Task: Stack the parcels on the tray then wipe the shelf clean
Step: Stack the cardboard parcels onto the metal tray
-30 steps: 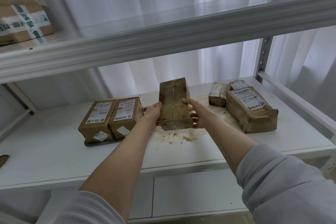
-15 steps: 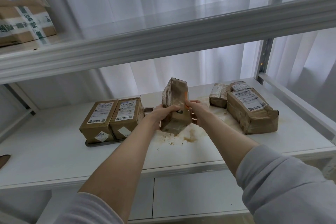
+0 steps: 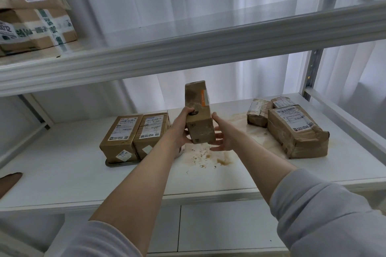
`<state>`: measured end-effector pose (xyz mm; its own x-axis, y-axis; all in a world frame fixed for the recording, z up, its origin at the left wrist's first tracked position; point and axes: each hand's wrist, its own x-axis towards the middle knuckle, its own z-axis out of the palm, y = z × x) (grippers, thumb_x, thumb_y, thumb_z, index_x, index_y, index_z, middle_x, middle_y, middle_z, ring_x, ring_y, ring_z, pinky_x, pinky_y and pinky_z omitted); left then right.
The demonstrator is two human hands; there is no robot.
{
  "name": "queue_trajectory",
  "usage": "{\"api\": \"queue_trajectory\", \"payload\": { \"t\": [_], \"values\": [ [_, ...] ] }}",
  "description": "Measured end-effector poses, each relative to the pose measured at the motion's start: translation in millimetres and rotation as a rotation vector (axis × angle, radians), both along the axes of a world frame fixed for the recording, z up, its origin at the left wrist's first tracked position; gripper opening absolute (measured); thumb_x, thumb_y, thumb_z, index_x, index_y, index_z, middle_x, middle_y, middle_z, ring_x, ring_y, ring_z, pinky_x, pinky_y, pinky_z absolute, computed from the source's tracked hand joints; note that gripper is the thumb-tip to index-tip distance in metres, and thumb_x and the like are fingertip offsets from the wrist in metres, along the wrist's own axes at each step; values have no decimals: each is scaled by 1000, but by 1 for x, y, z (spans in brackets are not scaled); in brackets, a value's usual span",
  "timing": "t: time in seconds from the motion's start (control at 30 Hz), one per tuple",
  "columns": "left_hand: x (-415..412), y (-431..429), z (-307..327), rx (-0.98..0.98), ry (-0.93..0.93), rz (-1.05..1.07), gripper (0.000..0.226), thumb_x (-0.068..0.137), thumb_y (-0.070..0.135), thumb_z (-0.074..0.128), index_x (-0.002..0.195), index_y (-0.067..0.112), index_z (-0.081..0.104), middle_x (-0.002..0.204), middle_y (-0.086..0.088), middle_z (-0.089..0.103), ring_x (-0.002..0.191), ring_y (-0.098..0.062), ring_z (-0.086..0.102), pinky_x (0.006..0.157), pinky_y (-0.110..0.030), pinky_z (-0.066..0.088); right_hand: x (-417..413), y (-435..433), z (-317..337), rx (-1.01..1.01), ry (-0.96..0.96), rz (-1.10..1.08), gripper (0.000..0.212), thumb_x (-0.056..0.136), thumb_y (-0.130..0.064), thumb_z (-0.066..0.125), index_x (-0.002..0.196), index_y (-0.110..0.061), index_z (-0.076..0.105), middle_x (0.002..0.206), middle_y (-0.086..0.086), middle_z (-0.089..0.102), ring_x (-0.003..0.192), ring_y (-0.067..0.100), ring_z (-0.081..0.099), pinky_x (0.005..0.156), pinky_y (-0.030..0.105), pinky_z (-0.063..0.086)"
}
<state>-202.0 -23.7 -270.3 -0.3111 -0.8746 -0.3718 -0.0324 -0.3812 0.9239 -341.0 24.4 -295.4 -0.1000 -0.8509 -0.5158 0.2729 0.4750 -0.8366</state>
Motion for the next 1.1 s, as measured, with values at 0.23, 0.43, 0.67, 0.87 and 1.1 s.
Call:
{"api": "queue_trajectory", "payload": {
  "t": [0.23, 0.43, 0.67, 0.87, 1.1],
  "values": [
    [38, -12, 18, -31, 140, 148, 37, 94, 36, 47, 124, 17, 56, 123, -12, 63, 111, -31, 59, 89, -45, 52, 36, -11, 17, -97, -124, -89, 35, 88, -39, 66, 104, -11, 53, 93, 10, 59, 80, 25, 68, 82, 44, 58],
    [94, -31, 30, -206, 28, 453, 22, 95, 21, 54, 116, 23, 60, 117, -9, 66, 99, -24, 63, 74, -35, 56, 89, -40, 28, -156, -31, -91, 30, 89, -24, 67, 115, -13, 59, 91, 8, 66, 84, 26, 71, 73, 44, 60],
    [165, -51, 41, -253, -156, 438, 32, 87, 38, 62, 111, 17, 60, 110, -7, 65, 89, -21, 61, 68, -30, 52, 164, -74, 45, -222, 1, -13, 26, 95, -11, 56, 120, -15, 59, 95, 7, 66, 88, 27, 67, 67, 37, 59],
    [212, -67, 36, -287, -178, 590, 25, 94, 26, 50, 116, 22, 63, 103, -5, 63, 88, -20, 58, 60, -25, 48, 213, -102, 41, -221, 58, 34, 26, 95, -4, 50, 116, -8, 64, 98, 10, 67, 83, 22, 65, 82, 36, 56],
    [241, -87, 15, -319, -256, 606, 33, 95, 20, 50, 126, 20, 60, 117, -2, 64, 106, -20, 60, 89, -32, 52, 237, -121, 37, -196, 100, 18, 19, 94, 0, 49, 87, -14, 62, 79, 7, 62, 80, 22, 57, 79, 33, 51]
  ]
}}
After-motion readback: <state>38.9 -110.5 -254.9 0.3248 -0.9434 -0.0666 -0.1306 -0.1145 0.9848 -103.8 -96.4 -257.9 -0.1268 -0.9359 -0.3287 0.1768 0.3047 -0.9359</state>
